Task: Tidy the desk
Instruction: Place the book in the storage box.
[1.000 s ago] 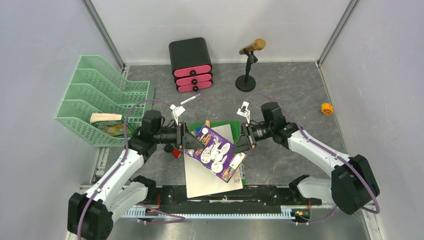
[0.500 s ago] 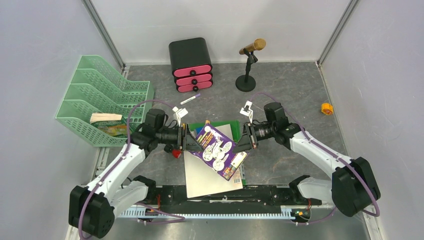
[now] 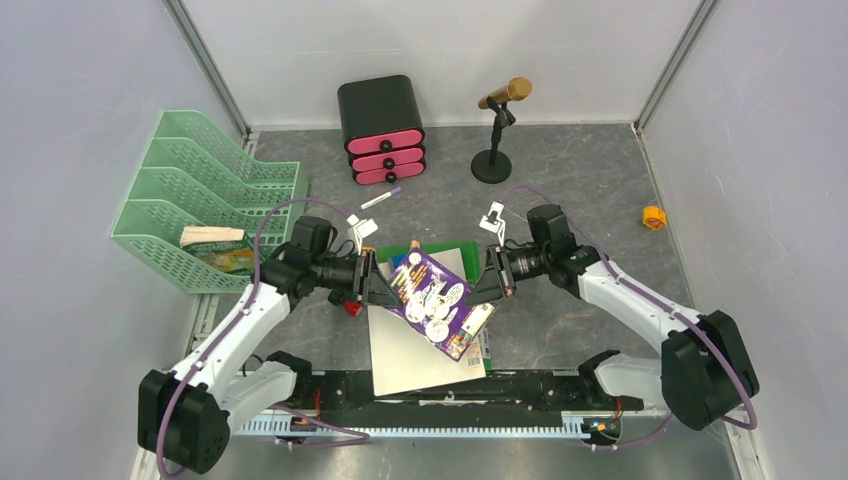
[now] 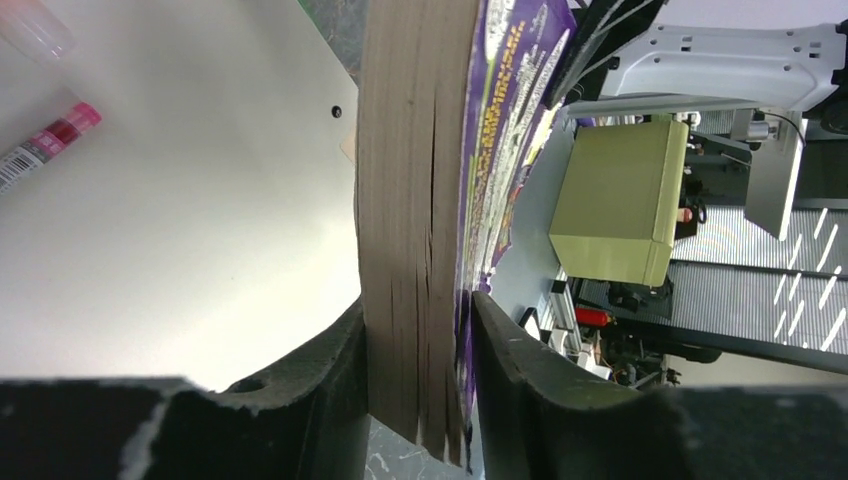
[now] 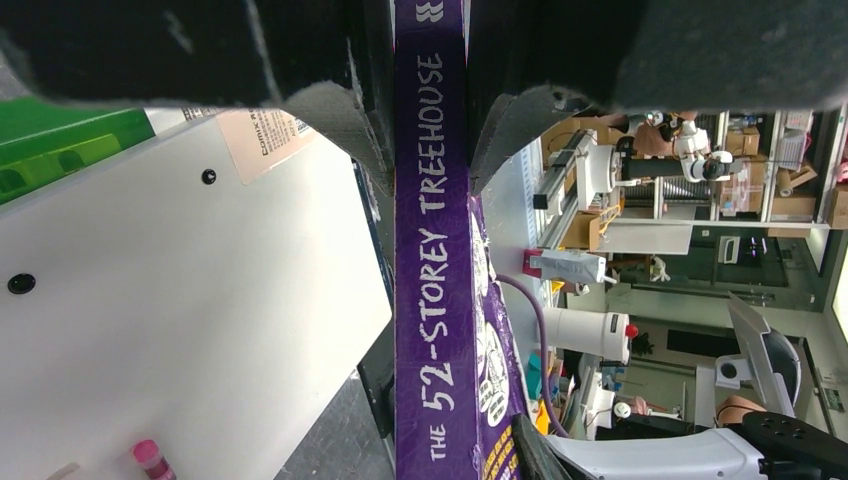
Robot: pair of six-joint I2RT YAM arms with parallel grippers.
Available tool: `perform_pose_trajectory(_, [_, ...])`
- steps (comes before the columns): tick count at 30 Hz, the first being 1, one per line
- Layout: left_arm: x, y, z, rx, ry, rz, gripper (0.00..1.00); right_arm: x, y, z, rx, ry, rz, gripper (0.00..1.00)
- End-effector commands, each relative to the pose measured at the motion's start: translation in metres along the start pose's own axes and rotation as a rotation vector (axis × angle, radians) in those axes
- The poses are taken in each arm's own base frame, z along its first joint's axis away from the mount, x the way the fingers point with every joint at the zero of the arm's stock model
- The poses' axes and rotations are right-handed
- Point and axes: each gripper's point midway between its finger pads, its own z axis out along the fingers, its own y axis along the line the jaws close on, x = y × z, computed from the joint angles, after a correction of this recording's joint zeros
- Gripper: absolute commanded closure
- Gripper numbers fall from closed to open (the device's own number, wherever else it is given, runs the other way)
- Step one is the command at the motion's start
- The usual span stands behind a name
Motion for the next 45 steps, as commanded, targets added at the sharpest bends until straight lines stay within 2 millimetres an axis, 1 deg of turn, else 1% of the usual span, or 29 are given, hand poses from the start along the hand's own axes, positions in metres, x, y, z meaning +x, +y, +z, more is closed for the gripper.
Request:
perform_pose_trajectory(1, [-0.004,-0.028,-0.008,0.103,0.016,0.075,0.58,-0.024,0.005,0.000,-0.007,-0.044,-0.085,1.00])
perform_pose_trajectory(4, [-0.004,-0.039,-0.011,0.143,0.027,0.085,0.61,-0.027,0.001,0.002,-0.002,-0.040,-0.066,1.00])
perform_pose_trajectory(9, [-0.014,-0.053,-0.016,0.166,0.006,0.118,0.76,-0.027,-0.007,0.005,0.007,-0.029,-0.032,1.00])
perform_pose_trajectory(11, [-0.023,-0.066,-0.019,0.201,-0.026,0.145,0.80,-0.025,-0.010,0.006,0.007,-0.022,-0.020,1.00])
perform_pose_trajectory(14, [-0.037,-0.091,-0.027,0.263,-0.088,0.193,0.84,-0.024,-0.011,0.006,0.001,-0.024,-0.031,1.00])
perform_pose_trajectory(16, [-0.044,-0.107,-0.033,0.301,-0.120,0.227,0.86,-0.025,-0.009,0.007,-0.018,-0.028,-0.028,1.00])
perform_pose_trajectory(18, [-0.048,-0.118,-0.038,0.318,-0.142,0.256,0.87,-0.025,-0.006,0.008,-0.031,-0.029,-0.021,1.00])
perform_pose_trajectory(19, [-0.049,-0.122,-0.040,0.323,-0.149,0.267,0.89,-0.026,-0.005,0.008,-0.032,-0.030,-0.023,0.97])
perform_pose_trajectory(22, [-0.051,-0.126,-0.043,0.325,-0.162,0.277,0.96,-0.027,-0.006,0.008,-0.031,-0.030,-0.020,0.80])
perform_pose_trajectory(23, [-0.051,-0.126,-0.042,0.323,-0.165,0.277,0.98,-0.027,-0.007,0.008,-0.029,-0.030,-0.019,0.73])
perform_pose_trajectory(25, [-0.052,-0.121,-0.040,0.315,-0.162,0.261,0.98,-0.028,-0.007,0.008,-0.029,-0.031,-0.016,0.58])
perform_pose_trajectory(26, [-0.052,-0.119,-0.039,0.311,-0.161,0.254,0.98,-0.028,-0.006,0.008,-0.029,-0.032,-0.019,0.49])
perform_pose_trajectory(29, [-0.052,-0.105,-0.035,0.271,-0.165,0.232,0.98,-0.031,-0.003,0.007,-0.022,-0.045,-0.034,0.25])
perform_pose_trajectory(30, [-0.052,-0.099,-0.034,0.248,-0.168,0.224,0.98,-0.032,-0.003,0.006,-0.017,-0.047,-0.040,0.19])
perform_pose_trajectory(32, [-0.052,-0.089,-0.032,0.201,-0.175,0.214,0.98,-0.031,-0.007,0.005,0.011,-0.043,-0.040,0.10])
perform_pose_trajectory(34, [-0.054,-0.078,-0.032,0.135,-0.191,0.197,0.98,-0.031,-0.013,0.003,0.052,-0.034,-0.046,0.07])
perform_pose_trajectory(36, [-0.060,-0.058,-0.033,0.008,-0.231,0.157,0.98,-0.032,-0.017,0.002,0.077,-0.021,-0.055,0.04])
perform_pose_trajectory(38, [-0.067,-0.037,-0.038,-0.139,-0.277,0.115,0.98,-0.033,-0.018,0.001,0.096,-0.016,-0.058,0.03])
perform_pose_trajectory(40, [-0.072,-0.023,-0.045,-0.246,-0.307,0.108,0.98,-0.035,-0.020,0.000,0.109,-0.020,-0.058,0.02])
perform_pose_trajectory(45, [-0.084,-0.012,-0.069,-0.415,-0.403,0.123,0.98,-0.033,-0.027,-0.001,0.133,-0.010,-0.041,0.02])
